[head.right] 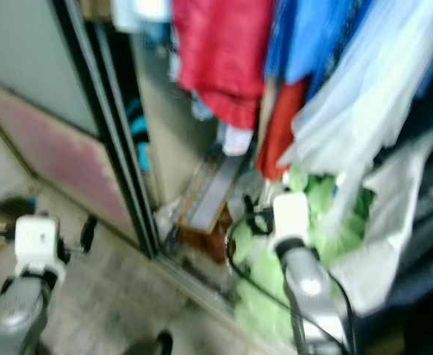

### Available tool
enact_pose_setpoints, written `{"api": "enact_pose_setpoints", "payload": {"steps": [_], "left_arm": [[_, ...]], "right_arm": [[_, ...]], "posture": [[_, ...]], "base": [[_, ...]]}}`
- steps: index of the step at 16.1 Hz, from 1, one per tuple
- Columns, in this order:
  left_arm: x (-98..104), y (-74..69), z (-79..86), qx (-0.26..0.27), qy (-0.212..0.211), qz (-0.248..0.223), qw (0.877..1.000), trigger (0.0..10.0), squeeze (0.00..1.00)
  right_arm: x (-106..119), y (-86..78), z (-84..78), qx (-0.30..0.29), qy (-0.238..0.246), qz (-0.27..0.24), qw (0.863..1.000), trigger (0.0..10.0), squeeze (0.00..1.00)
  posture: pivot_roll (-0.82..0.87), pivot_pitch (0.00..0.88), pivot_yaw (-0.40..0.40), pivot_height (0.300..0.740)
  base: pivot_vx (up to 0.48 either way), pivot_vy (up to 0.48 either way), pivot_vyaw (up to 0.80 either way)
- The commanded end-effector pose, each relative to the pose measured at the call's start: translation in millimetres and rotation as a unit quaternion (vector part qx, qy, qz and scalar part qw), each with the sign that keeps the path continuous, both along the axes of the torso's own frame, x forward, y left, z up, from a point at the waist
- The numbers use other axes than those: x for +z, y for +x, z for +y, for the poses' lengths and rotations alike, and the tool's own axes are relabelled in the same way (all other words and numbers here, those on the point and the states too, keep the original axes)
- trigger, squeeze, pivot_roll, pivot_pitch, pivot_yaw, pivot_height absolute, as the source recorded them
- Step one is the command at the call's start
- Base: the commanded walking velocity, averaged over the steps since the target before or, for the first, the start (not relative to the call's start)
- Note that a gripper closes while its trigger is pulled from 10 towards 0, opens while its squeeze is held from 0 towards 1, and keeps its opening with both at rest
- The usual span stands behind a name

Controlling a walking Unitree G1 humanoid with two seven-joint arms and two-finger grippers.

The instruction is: Clean up the room

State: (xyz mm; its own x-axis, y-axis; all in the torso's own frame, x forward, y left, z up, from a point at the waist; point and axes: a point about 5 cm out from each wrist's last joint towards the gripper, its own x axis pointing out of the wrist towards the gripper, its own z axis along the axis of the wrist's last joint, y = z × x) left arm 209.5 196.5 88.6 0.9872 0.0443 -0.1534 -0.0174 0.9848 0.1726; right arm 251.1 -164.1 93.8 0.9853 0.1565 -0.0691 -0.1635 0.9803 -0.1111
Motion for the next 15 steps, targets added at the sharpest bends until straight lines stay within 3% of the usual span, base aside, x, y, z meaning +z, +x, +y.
{"api": "enact_pose_setpoints", "payload": {"steps": [1,5,10,15], "left_arm": [[0,1.0,-7.3,-0.009,-0.011,0.000,1.000,10.0,0.00],[-3,-3.9,-9.9,-0.014,-0.004,0.008,1.000,10.0,0.00],[-10,-23.0,-2.2,0.010,-0.003,0.031,0.999,10.0,0.00],[-20,-21.0,-10.8,0.007,-0.002,0.046,0.999,10.0,0.00]], "right_arm": [[-2,0.7,-2.8,-0.003,-0.003,0.009,1.000,10.0,0.00],[-2,-2.9,-4.9,-0.007,0.004,0.016,1.000,10.0,0.00],[-10,-36.8,-12.0,-0.014,0.023,0.058,0.998,10.0,0.00],[-12,-21.0,-19.0,-0.046,0.033,0.050,0.997,10.0,0.00]], "posture": [[0.03,0.000,-0.045,0.740],[0.03,0.000,-0.047,0.740],[0.03,0.000,-0.044,0.740],[0.06,0.000,0.019,0.740]], "base": [[0.000,0.000,0.80],[0.000,0.000,0.80],[0.000,0.000,0.80],[0.000,0.000,0.10]]}}
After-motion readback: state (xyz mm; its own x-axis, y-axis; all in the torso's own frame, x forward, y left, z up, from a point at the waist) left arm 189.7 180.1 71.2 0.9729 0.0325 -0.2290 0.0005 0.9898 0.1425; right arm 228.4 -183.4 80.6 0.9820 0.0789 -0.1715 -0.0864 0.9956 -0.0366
